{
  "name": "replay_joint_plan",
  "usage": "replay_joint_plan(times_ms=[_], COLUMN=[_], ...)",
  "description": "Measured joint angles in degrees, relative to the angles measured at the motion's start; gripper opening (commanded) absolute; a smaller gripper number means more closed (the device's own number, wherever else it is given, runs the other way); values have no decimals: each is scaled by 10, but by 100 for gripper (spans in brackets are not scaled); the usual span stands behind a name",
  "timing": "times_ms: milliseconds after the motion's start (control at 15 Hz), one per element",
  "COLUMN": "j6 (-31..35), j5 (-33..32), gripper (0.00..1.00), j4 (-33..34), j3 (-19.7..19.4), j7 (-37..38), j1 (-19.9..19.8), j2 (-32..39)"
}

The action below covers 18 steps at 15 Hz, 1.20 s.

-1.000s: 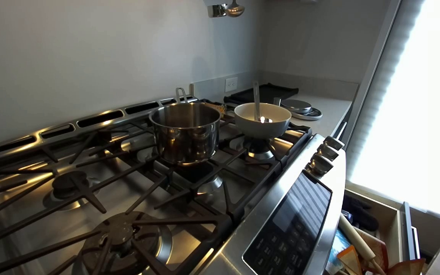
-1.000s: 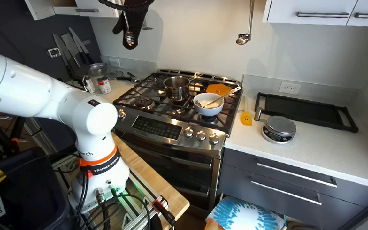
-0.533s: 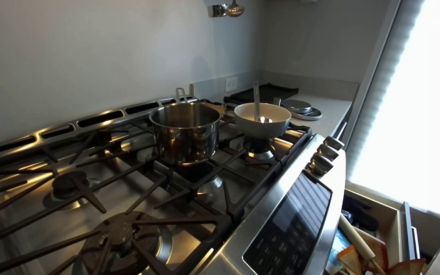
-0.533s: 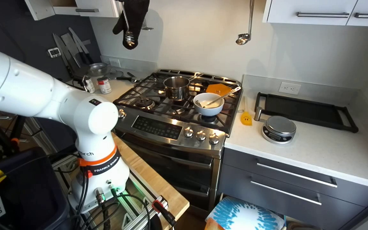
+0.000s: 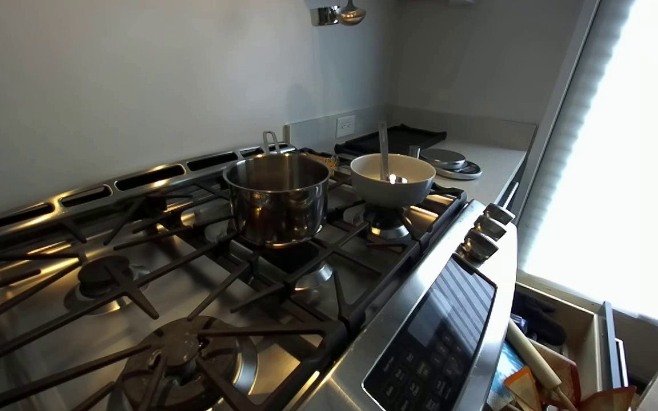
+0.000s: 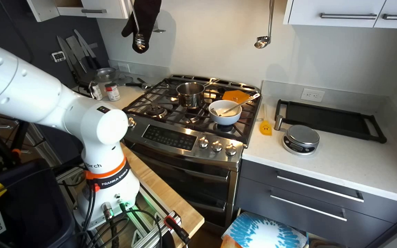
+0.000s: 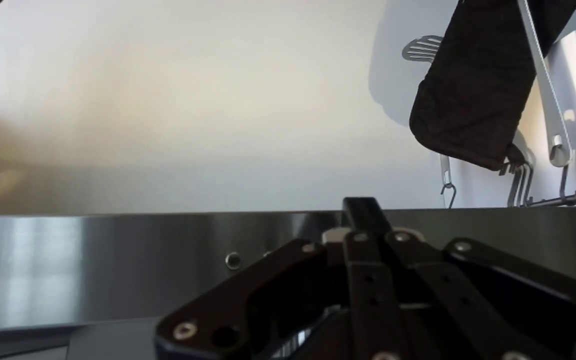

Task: Turn off the kitchen hood light

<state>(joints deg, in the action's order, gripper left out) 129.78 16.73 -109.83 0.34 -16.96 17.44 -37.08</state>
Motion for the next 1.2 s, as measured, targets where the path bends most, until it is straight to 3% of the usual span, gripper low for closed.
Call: replay_joint_plan(times_ms=[800, 1200], j6=[-10, -46], j5=[2, 2], gripper=[0, 0], j4=[36, 51], j3=[-1, -2], j7=[0, 0], j1=[-1, -7], j2=[34, 37])
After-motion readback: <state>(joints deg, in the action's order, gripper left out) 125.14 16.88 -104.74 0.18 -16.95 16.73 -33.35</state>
